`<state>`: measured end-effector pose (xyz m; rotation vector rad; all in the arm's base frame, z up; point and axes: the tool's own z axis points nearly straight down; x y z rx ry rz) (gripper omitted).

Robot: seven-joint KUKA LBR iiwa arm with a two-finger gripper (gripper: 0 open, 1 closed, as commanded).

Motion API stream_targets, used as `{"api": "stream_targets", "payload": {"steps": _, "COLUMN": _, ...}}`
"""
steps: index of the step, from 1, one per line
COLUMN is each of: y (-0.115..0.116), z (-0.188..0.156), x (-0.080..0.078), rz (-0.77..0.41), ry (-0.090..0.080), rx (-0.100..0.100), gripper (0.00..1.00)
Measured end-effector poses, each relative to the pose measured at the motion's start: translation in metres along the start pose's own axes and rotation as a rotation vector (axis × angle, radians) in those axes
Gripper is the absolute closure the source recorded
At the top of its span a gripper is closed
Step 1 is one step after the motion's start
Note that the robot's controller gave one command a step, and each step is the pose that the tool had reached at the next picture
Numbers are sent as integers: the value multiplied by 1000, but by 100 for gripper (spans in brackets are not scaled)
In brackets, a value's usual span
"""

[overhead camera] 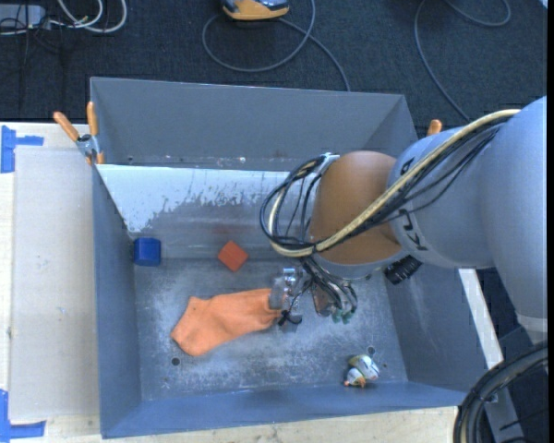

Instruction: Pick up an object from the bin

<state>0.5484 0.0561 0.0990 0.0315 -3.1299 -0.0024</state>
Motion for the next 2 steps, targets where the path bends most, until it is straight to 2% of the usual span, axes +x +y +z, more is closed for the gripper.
{"api": "stream_targets", "payload": {"steps": 1, "y": 1, "z": -22, "x": -7, "rz": 0, "ry": -11, "rx": -1, "gripper": 100}}
{"api": "stream_targets", "payload": {"steps": 2, "y": 5, "z": -20, "x": -23, "rz": 2, "ry": 0, "rx": -1, "gripper": 100}}
